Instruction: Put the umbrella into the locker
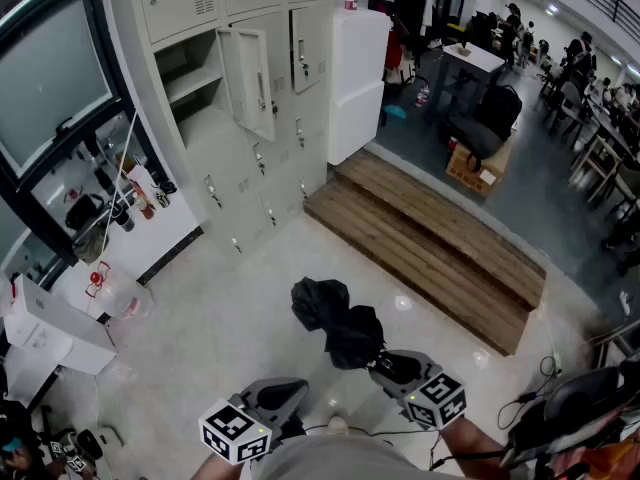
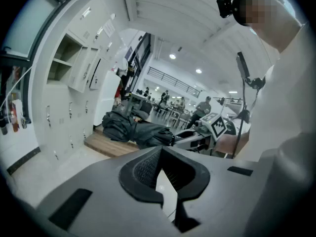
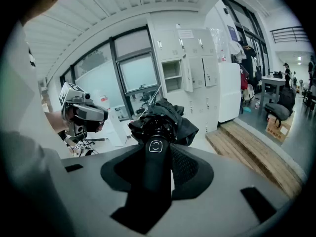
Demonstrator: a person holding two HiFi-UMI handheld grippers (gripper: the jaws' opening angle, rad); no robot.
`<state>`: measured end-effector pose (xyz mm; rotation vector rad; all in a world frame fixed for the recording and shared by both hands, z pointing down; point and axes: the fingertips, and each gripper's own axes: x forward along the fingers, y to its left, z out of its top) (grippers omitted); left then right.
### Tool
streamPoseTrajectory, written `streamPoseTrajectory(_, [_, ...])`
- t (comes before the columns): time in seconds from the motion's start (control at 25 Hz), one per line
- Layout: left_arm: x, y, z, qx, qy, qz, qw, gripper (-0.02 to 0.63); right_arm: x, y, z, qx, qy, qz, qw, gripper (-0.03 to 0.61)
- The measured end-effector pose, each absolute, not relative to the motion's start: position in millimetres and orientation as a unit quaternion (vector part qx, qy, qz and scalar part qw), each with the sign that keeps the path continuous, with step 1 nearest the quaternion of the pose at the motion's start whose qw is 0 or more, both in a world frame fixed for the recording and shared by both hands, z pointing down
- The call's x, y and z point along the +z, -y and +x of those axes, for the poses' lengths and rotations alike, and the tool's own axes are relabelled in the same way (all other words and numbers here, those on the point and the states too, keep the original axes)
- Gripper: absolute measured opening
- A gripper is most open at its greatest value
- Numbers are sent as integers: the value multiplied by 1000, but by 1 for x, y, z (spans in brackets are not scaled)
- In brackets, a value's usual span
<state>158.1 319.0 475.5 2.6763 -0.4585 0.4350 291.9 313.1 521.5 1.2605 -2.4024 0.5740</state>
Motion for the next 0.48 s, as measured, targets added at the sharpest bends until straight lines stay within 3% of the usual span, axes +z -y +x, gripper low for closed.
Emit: streamPoseTrajectory(0.48, [458,-379,186,119,154,959,207,11,513,-353,320,198,848,458,178,158])
